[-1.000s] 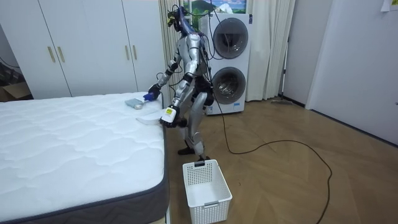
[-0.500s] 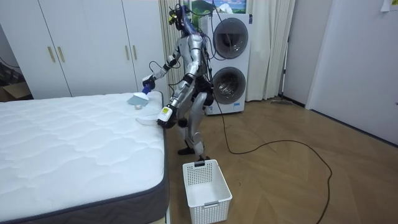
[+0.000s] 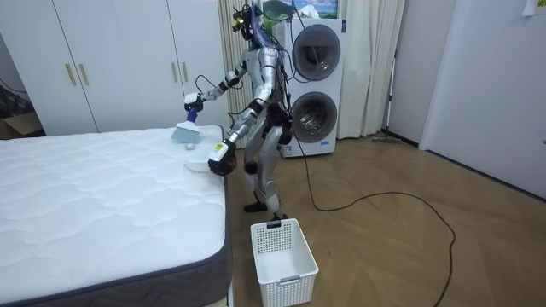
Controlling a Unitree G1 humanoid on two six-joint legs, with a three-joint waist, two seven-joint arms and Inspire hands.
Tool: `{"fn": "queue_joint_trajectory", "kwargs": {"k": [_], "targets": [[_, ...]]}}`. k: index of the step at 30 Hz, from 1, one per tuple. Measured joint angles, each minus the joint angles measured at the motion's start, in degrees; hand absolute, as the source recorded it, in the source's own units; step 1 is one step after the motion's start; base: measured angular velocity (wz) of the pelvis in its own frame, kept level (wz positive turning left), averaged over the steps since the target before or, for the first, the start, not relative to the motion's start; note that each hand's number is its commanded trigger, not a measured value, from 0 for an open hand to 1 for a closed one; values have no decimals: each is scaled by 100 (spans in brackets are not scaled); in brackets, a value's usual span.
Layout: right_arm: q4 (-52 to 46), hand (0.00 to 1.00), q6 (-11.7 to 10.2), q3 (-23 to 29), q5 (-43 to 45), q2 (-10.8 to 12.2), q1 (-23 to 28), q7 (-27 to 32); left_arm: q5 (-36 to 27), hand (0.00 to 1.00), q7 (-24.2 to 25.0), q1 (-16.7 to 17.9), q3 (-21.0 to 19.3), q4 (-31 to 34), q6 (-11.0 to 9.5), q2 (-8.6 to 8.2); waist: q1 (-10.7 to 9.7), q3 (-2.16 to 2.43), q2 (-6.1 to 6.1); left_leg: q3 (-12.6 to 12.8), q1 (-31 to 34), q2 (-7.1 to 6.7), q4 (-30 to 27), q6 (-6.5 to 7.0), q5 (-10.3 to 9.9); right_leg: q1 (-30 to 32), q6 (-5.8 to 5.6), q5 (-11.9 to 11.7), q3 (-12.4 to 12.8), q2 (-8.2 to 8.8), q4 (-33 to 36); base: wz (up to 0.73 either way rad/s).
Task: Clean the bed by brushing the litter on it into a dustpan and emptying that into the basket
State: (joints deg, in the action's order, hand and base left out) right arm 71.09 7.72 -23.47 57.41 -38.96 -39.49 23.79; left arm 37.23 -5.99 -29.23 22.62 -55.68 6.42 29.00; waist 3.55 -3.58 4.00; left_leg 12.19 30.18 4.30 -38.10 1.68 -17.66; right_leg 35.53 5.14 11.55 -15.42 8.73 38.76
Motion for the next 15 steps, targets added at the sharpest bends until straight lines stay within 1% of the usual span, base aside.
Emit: {"fn": "queue_joint_trajectory", "kwargs": {"k": [2,4,8,15], "targets": [[-137,100,-2,-70,256,-7,-2,87,0,100,-13,0,2,29,0,91,-6,-2,65,2,-5,6,39,-11,9,0,0,0,-6,-12,-31,0],[-236,100,-2,-72,401,-37,-4,108,-5,100,-13,0,3,89,-1,124,-3,3,85,-1,20,9,64,-14,10,16,-1,-4,-18,-24,-70,0],[-261,100,-2,-146,473,-70,-103,119,-1,100,-13,0,3,204,-2,146,5,3,86,-13,27,4,146,-12,11,24,-21,-12,-20,-27,-139,0],[-385,100,11,-188,617,-70,-147,160,2,100,-12,0,3,218,-6,148,18,0,91,-11,5,-5,247,-9,19,4,-45,-23,-23,-53,-213,0]]}}
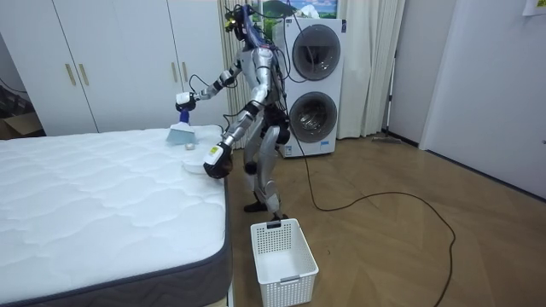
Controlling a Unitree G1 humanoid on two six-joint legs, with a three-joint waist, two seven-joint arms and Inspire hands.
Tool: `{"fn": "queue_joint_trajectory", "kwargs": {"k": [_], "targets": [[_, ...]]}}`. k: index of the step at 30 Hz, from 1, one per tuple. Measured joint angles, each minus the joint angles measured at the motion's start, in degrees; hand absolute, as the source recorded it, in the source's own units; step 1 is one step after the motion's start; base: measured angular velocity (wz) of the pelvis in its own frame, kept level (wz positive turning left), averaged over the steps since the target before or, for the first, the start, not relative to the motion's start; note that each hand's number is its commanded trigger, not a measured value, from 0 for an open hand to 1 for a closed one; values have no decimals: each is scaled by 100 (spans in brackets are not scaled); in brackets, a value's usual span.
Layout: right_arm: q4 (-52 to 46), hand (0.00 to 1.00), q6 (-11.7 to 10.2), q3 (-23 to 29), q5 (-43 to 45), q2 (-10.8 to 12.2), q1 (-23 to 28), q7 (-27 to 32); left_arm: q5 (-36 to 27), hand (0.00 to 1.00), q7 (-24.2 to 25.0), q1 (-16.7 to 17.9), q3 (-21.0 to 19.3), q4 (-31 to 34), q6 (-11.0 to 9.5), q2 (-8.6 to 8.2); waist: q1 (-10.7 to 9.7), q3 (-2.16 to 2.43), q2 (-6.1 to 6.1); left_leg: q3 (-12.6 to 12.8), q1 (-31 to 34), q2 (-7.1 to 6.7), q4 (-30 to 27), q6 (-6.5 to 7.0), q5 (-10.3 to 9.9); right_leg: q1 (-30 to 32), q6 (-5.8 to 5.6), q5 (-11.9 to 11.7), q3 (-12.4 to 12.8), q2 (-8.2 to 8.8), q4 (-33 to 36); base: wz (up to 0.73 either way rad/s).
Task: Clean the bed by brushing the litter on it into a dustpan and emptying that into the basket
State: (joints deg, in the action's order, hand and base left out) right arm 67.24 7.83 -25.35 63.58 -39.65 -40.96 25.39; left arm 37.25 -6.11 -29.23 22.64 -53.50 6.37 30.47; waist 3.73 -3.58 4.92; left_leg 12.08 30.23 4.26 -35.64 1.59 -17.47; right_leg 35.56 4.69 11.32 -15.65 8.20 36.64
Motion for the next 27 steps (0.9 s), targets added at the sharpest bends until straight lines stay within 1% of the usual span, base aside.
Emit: {"fn": "queue_joint_trajectory", "kwargs": {"k": [9,11,15,16,18,19,22,27], "targets": [[-452,100,109,-278,-10,7,-3,-116,-50,100,20,-38,2,21,-14,17,7,-19,31,-8,32,11,58,-3,2,-40,-35,-50,-33,-68,-207,0],[-630,100,194,-466,-8,23,-2,-229,-49,100,50,-39,35,32,-17,18,24,-19,31,-14,8,14,48,-2,3,-81,-40,-52,-38,-68,-210,0],[-792,100,220,-594,-12,48,-3,-433,-49,100,147,-66,77,36,-63,18,89,-25,38,-23,-23,32,25,4,6,-115,-54,-45,-41,-66,-212,0],[-826,100,226,-613,-1,91,-2,-502,-48,100,190,-68,81,39,-74,17,112,-34,39,-23,-37,36,22,4,6,-133,-55,-45,-48,-69,-224,0],[-944,100,230,-701,-6,164,1,-618,-58,100,204,-68,80,43,-100,17,141,-49,26,-24,-52,79,16,3,5,-188,-64,-76,-50,-134,-314,-2],[-1023,100,221,-766,2,205,2,-706,-50,100,208,-69,79,51,-99,16,136,-66,12,-48,-69,99,22,2,5,-252,-53,-92,-108,-153,-383,0],[-1132,100,216,-847,46,247,33,-942,-49,100,224,-73,78,72,-180,15,139,-83,-10,-123,-87,99,35,-2,2,-325,-53,-94,-184,-166,-439,12],[-1223,100,209,-847,127,248,65,-1212,-55,100,267,-75,76,149,-197,15,142,-91,-23,-143,-84,98,97,-4,-2,-339,-68,-110,-208,-201,-498,3]]}}
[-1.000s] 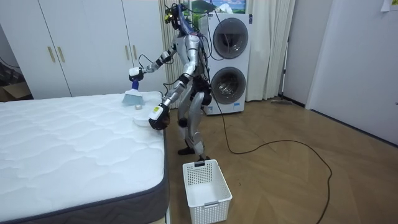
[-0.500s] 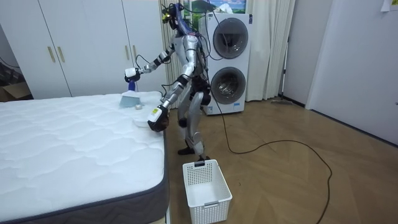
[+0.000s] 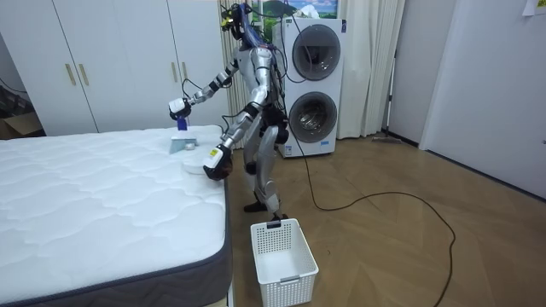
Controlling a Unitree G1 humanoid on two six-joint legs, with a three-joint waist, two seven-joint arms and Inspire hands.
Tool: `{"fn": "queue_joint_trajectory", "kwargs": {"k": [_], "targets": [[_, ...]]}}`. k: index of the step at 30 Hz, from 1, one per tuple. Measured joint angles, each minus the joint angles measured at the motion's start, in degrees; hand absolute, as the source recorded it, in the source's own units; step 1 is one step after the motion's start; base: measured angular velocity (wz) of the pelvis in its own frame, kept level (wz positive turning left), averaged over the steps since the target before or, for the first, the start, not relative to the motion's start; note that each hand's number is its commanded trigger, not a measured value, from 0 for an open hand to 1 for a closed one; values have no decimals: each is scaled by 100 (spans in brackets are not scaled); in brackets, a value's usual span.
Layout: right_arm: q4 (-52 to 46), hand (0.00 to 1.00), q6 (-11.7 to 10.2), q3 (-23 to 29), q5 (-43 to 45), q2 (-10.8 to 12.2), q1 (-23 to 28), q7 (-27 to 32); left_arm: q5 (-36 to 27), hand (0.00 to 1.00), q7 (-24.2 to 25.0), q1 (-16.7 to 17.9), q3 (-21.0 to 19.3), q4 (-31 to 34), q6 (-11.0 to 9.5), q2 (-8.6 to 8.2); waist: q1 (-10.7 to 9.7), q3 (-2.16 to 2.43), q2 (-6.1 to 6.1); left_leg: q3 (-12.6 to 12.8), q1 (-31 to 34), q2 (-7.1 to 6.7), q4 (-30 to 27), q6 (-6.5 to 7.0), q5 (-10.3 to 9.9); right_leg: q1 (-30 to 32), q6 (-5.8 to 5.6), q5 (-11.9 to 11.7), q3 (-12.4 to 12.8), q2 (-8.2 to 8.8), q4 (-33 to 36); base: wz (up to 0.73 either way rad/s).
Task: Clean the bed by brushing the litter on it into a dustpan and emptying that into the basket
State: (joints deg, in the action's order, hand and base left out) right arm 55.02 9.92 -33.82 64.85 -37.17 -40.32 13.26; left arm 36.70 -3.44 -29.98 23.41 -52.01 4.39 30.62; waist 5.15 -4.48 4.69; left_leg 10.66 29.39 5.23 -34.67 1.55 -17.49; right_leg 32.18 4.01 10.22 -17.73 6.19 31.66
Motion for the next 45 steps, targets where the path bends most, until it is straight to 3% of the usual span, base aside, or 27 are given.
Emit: {"fn": "queue_joint_trajectory", "kwargs": {"k": [7,13,19,28,36,40,45], "targets": [[-267,100,-114,0,-11,1,86,-273,-20,100,-24,-63,2,47,-108,2,-28,1,-36,-9,14,53,23,-2,1,-40,20,-60,-65,-21,-88,0],[-663,100,-151,-2,0,153,258,-476,-2,100,-32,-64,3,92,-104,2,-39,6,-58,22,6,80,15,-4,2,-26,29,-66,-41,-32,-60,-1],[-1163,100,-295,-14,-23,253,344,-800,127,100,-32,-62,-1,94,-220,-14,6,12,-206,63,-57,82,29,-11,1,-31,47,-75,-27,-36,-6,-2],[-1541,100,-419,-37,-938,538,474,-1437,425,100,-66,-51,-20,109,-432,-18,152,29,-294,127,-106,89,45,-52,20,-27,88,-86,38,-36,4,-3],[-1782,100,-493,-37,-1829,722,615,-2016,630,100,-87,32,-21,79,-385,-130,183,42,-314,147,-131,94,15,-51,21,-54,90,-88,39,-31,18,0],[-1788,100,-490,-38,-2109,888,726,-2282,662,100,-119,74,-34,33,-302,-264,195,107,-423,161,-133,95,-14,-51,21,-54,90,-88,43,-23,57,0],[-1788,100,-476,-36,-2445,953,764,-2614,663,100,-119,134,-34,33,-243,-277,202,110,-461,181,-163,91,-26,-52,21,-59,115,-75,57,-16,102,-1]]}}
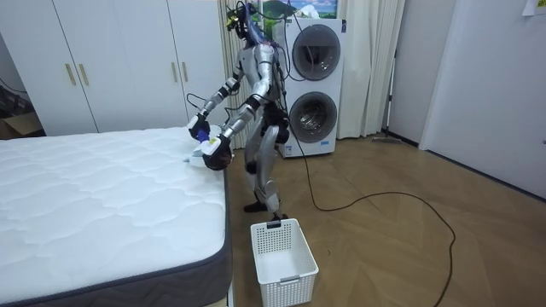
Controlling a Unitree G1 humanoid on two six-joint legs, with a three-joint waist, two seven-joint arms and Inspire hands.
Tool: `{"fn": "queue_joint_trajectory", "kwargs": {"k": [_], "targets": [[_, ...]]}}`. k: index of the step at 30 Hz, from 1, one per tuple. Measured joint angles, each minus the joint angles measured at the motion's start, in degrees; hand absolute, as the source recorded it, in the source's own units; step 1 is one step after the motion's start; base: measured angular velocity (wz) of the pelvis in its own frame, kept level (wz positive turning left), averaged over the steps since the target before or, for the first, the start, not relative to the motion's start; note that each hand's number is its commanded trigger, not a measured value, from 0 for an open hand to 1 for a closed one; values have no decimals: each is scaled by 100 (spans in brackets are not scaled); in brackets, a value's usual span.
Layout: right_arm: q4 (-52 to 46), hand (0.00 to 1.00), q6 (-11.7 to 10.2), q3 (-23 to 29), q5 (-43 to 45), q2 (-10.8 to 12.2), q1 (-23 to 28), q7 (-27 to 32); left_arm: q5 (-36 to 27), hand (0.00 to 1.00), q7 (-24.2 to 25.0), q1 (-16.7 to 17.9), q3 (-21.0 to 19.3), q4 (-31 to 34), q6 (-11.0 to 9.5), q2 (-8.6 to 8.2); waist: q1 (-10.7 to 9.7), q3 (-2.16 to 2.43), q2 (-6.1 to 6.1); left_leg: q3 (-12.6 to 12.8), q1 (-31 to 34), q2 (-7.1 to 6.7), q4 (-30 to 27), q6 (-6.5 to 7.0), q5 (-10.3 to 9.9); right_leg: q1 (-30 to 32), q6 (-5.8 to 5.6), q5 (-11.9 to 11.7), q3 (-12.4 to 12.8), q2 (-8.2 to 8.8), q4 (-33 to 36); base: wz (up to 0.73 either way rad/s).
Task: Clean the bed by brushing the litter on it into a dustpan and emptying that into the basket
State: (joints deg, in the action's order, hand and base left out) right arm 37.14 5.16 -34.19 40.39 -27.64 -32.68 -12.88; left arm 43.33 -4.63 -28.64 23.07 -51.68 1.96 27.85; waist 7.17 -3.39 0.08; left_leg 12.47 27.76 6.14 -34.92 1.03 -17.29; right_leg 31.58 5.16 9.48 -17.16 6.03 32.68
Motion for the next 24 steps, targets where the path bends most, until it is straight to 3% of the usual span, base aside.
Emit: {"fn": "queue_joint_trajectory", "kwargs": {"k": [8,13,20,24], "targets": [[4,100,-7,4,-1111,42,7,-724,0,100,0,27,-1,-37,47,0,-6,-1,-99,-25,-3,-35,0,-29,19,16,41,27,-3,18,14,0],[14,100,-206,1,-1822,329,38,-1245,5,100,-5,27,-43,-37,-2,-25,-14,1,-126,-41,51,-45,-2,-35,24,69,52,41,-27,37,35,3],[13,100,-286,2,-2170,526,64,-1396,0,100,-18,105,-45,-60,-104,-57,-95,2,-123,-87,53,-120,-32,4,7,75,-18,105,-46,170,150,5],[14,100,-355,2,-2319,525,69,-1406,0,100,-18,162,-45,-60,-120,-66,-121,6,-115,-109,50,-184,-37,22,6,82,-46,124,-46,208,199,4]]}}
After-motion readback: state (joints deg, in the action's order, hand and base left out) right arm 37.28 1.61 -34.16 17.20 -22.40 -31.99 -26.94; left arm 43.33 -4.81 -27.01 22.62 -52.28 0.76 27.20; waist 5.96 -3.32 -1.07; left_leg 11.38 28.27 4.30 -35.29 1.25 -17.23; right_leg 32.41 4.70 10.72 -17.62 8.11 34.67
